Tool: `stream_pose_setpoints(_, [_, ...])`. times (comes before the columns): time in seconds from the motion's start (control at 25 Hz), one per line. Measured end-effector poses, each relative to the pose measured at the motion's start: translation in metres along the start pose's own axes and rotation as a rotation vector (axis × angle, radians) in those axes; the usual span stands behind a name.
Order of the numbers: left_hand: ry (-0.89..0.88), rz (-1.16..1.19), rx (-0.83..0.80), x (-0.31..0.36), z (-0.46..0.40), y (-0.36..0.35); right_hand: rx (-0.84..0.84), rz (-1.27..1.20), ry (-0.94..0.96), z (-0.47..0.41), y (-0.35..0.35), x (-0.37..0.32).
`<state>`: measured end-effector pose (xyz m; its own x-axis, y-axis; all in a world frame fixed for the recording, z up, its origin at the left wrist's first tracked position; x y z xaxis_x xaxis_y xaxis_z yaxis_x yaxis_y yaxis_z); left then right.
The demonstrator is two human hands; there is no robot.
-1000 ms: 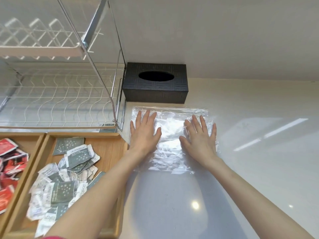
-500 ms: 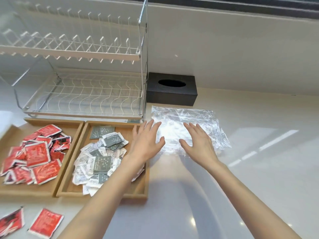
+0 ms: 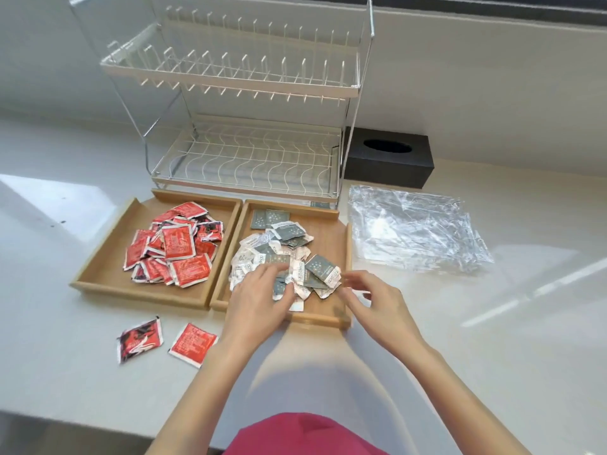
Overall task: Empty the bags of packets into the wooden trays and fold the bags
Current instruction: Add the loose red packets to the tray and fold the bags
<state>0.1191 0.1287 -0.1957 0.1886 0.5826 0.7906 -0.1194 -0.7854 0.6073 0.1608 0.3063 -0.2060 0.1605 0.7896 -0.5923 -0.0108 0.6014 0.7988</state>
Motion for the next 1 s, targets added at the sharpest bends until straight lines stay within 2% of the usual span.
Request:
stream_pose_setpoints(0.16, [0.041, 0.028, 0.046, -0.034, 0.022, 0.039, -0.044, -0.018, 0.005, 0.014, -0.037, -0.03])
stream_pose_setpoints(0.44, [0.132, 0.06, 0.023, -0.101, 0.048, 0.085, -0.129, -0.004, 0.031, 0.02, -0.105, -0.083])
stream_pose_setpoints(0.6, [0.255, -0.094, -0.025, -0.15, 0.057, 0.105, -0.23, 0.112, 0.011, 0.022, -0.151, -0.102])
stream_pose_setpoints(0.72, [0.32, -0.244, -0.157, -0.178, 0.063, 0.108, -0.266, 0.209, -0.007, 0.021, -0.181, -0.117])
stream_pose_setpoints(0.84, [0.277, -0.264, -0.227, -0.19, 0.064, 0.108, -0.271, 0.351, 0.003, 0.018, -0.201, -0.133])
stream_pose_setpoints(1.0, [0.191, -0.164, -0.193, -0.189, 0.062, 0.112, -0.287, 0.432, -0.022, 0.012, -0.212, -0.142])
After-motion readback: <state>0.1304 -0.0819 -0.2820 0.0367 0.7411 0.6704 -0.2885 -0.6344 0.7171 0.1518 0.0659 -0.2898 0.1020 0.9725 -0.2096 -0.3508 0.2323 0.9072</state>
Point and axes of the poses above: each hand's wrist, its own z-axis away from the middle knuckle, its own y-axis out of the back of the hand, x = y × z, the point moved 10 cm from there along -z, towards the middle knuckle, and after that the axes turned 14 degrees about z, right-handed, at the moved point
